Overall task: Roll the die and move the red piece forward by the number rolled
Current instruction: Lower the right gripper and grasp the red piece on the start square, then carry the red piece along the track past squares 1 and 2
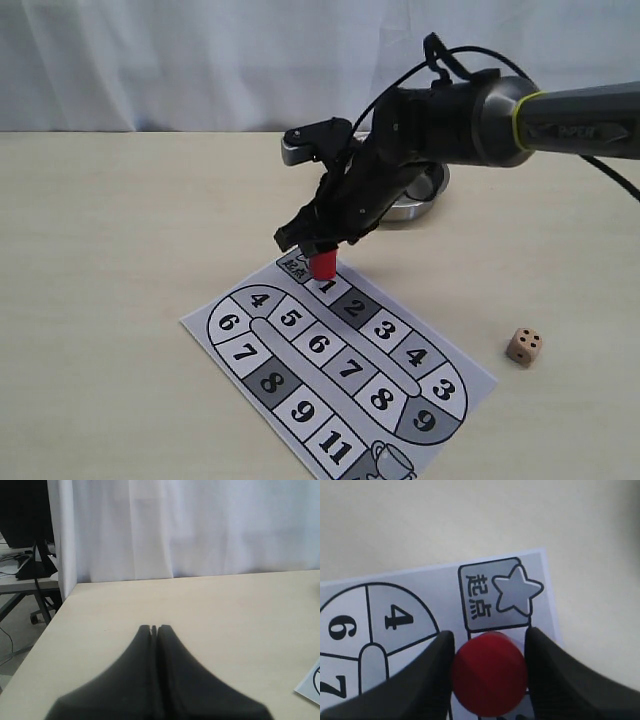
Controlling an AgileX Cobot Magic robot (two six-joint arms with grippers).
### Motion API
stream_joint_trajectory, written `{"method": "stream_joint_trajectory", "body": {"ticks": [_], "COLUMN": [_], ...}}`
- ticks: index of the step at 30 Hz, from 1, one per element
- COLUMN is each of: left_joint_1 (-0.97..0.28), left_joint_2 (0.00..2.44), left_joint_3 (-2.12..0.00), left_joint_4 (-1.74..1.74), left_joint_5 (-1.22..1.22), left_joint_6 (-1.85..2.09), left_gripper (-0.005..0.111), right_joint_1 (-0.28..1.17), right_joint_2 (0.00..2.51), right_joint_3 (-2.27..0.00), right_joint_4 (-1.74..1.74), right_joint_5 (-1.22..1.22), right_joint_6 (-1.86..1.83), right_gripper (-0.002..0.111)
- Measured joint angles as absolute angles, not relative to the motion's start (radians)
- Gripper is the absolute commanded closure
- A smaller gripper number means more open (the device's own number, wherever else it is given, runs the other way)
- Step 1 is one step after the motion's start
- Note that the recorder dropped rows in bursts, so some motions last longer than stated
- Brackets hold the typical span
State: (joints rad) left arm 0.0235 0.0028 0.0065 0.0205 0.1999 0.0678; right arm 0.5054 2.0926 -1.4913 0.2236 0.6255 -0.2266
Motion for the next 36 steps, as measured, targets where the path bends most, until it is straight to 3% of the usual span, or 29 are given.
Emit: {"method": "stream_joint_trajectory", "body": {"ticks": [8,36], "left_joint_1": [0.023,0.023], "left_joint_2": [0.003,0.003], "left_joint_3": [0.007,0.007], "left_joint_4": [0.021,0.021], "left_joint_5": [0.200,0.200], "left_joint_6": [0.068,0.068], "left_gripper": [0.107,0.107], "right_joint_1": [0.550,0.550], "right_joint_2": [2.091,2.061], "right_joint_3": [-1.432,-1.429], "right_joint_4": [0.224,0.124], "right_joint_5": [0.503,0.531], "right_joint_6": [-0.245,-0.191], "right_gripper": [0.104,0.104]}}
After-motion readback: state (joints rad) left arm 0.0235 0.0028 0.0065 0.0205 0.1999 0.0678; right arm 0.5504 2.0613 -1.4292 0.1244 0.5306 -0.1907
